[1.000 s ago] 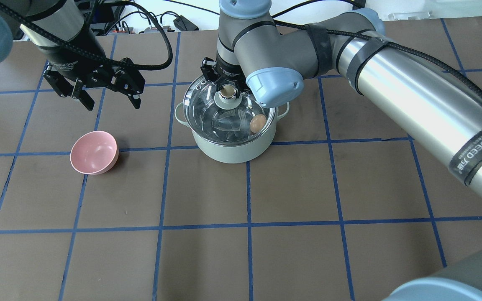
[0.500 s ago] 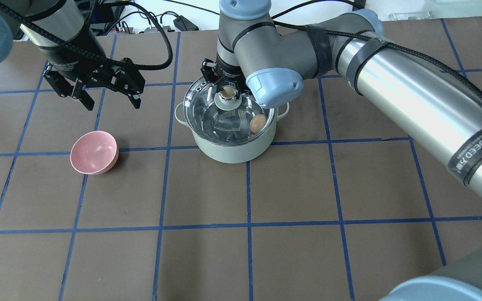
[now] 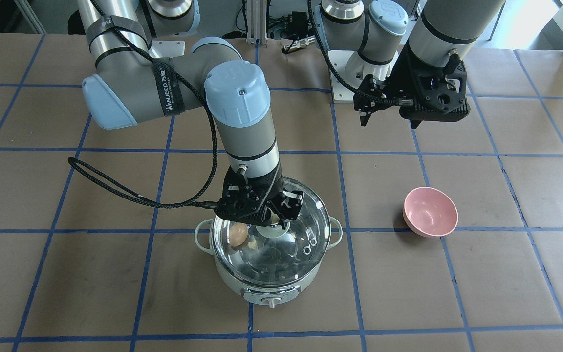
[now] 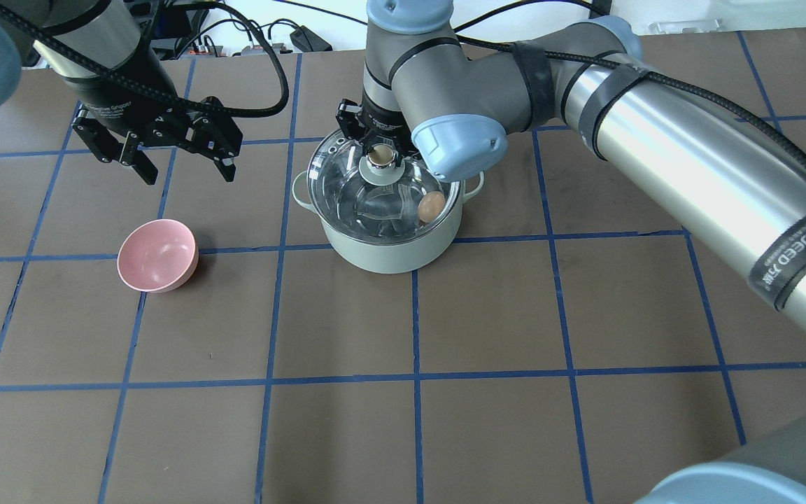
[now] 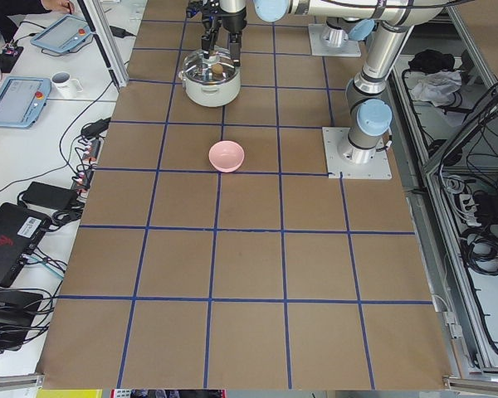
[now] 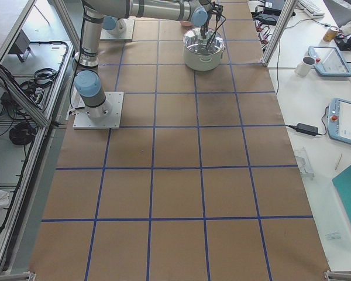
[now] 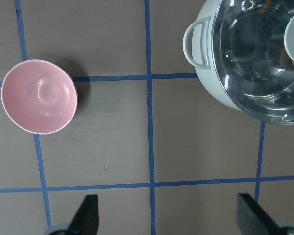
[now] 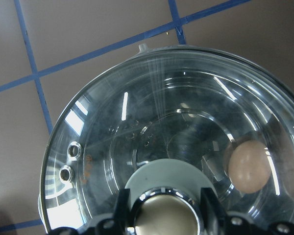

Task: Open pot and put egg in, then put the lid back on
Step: 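Open the right gripper and lift it off the lid knob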

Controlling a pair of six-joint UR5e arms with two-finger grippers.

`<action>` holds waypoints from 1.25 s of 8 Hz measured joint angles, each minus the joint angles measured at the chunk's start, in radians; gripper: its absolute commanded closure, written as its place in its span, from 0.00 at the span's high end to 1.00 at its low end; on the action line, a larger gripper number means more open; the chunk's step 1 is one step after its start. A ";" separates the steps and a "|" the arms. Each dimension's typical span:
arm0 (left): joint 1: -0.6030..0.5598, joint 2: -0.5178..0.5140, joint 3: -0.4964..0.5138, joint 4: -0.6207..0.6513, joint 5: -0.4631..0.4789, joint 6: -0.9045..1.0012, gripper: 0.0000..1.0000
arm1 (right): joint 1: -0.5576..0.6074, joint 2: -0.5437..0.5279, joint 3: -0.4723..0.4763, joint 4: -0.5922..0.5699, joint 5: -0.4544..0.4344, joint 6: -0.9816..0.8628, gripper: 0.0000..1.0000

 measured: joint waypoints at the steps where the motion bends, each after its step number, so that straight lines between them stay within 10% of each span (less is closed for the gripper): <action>1: 0.000 0.000 0.000 0.000 0.000 0.000 1.00 | 0.000 0.000 0.000 0.000 0.000 0.000 0.93; 10: 0.000 0.001 0.000 0.007 0.000 0.001 1.00 | -0.089 -0.074 -0.002 0.126 0.011 -0.197 1.00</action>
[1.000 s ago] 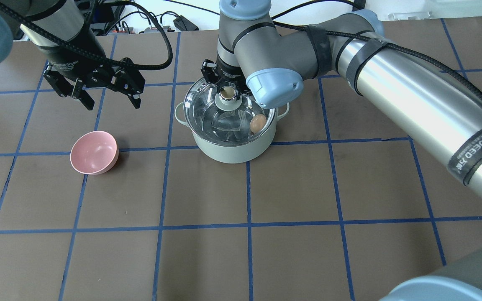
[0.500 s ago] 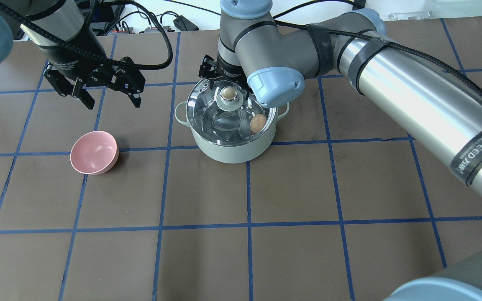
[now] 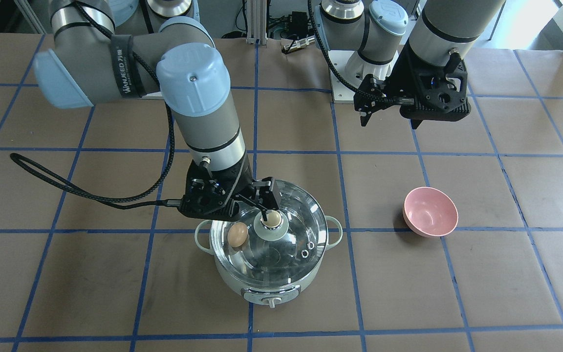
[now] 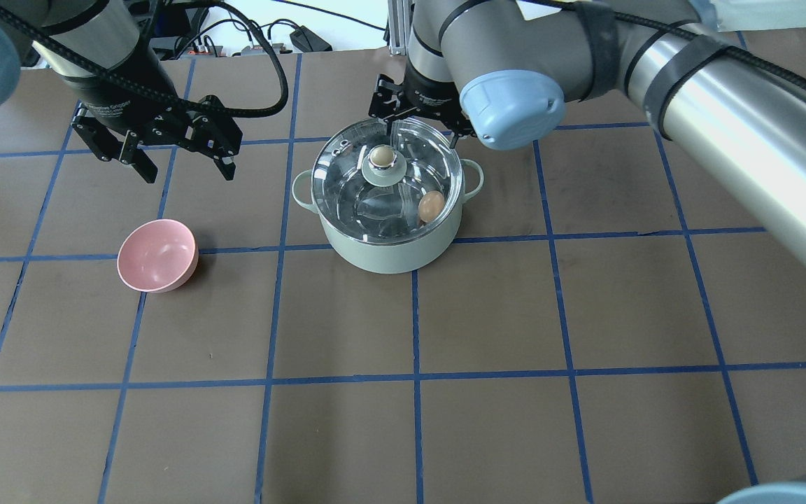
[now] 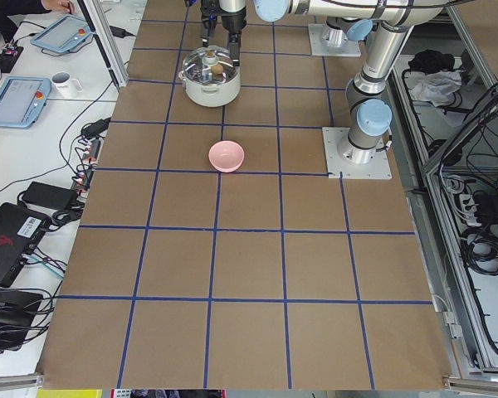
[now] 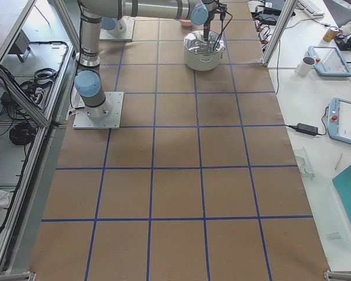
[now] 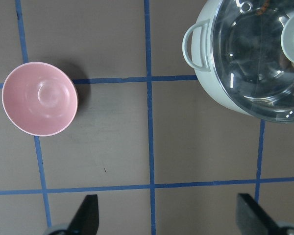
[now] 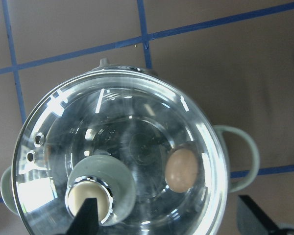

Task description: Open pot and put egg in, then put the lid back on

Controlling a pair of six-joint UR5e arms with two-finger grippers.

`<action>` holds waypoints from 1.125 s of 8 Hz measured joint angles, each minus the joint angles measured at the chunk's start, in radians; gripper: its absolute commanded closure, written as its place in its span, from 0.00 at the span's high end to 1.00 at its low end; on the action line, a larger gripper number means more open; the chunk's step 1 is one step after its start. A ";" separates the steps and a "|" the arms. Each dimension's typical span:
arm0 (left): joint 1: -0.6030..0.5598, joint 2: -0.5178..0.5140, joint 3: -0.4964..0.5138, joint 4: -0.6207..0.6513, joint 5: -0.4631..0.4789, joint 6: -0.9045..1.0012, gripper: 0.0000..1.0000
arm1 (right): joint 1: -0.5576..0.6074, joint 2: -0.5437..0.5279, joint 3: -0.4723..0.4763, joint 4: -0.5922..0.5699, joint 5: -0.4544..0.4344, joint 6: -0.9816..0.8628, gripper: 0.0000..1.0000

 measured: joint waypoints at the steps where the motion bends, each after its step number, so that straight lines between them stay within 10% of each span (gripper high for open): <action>1: 0.000 0.000 0.000 0.000 0.000 0.000 1.00 | -0.049 -0.043 0.000 0.077 0.009 -0.095 1.00; 5: 0.000 -0.001 0.000 0.001 0.000 0.001 1.00 | -0.227 -0.285 0.003 0.410 0.015 -0.393 1.00; 9: 0.000 -0.001 0.000 0.000 0.000 0.001 1.00 | -0.251 -0.374 0.006 0.451 0.007 -0.441 1.00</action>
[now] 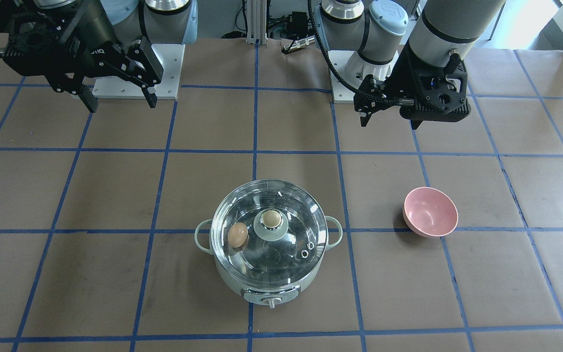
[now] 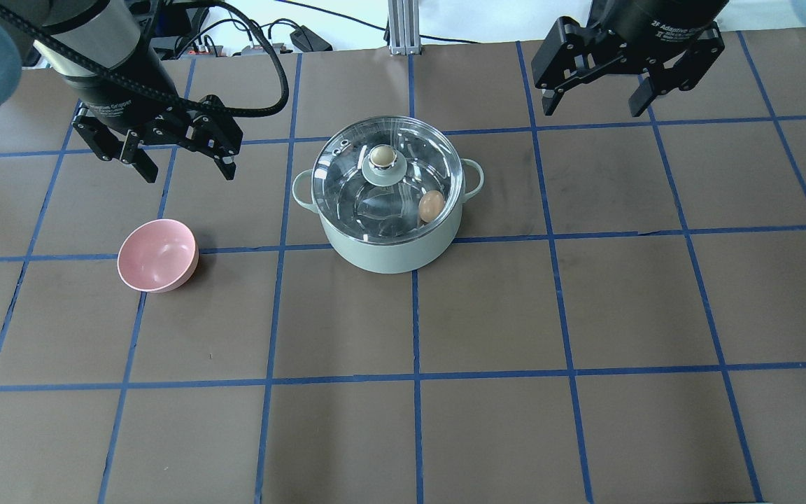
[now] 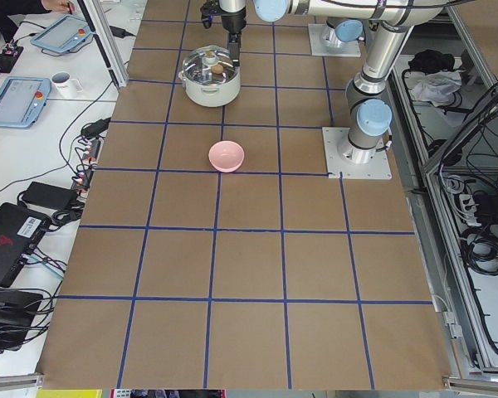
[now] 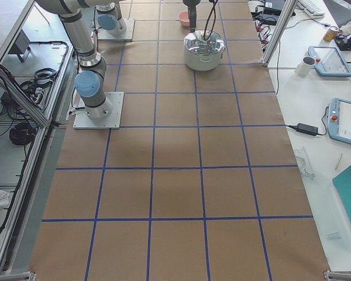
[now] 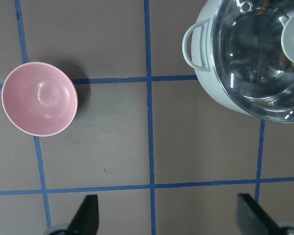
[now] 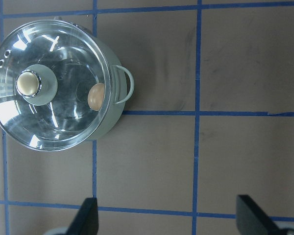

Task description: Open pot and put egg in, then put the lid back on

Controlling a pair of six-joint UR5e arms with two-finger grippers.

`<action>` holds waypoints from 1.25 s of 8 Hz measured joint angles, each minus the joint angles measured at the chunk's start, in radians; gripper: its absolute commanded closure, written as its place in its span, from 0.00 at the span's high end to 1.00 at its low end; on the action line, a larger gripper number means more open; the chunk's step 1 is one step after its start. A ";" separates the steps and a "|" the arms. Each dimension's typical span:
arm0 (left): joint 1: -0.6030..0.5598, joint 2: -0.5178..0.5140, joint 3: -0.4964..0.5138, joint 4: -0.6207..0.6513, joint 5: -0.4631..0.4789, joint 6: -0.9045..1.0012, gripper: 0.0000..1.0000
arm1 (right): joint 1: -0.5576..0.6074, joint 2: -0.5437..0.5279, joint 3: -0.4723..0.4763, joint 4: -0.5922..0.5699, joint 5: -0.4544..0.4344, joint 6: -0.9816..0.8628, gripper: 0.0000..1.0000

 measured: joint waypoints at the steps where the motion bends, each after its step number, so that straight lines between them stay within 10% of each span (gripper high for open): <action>1: 0.000 0.000 0.000 0.001 0.000 0.000 1.00 | -0.002 0.002 0.005 0.000 -0.004 -0.002 1.00; 10: 0.002 0.001 0.000 0.001 0.004 0.001 1.00 | -0.011 0.000 0.033 -0.020 -0.009 -0.002 1.00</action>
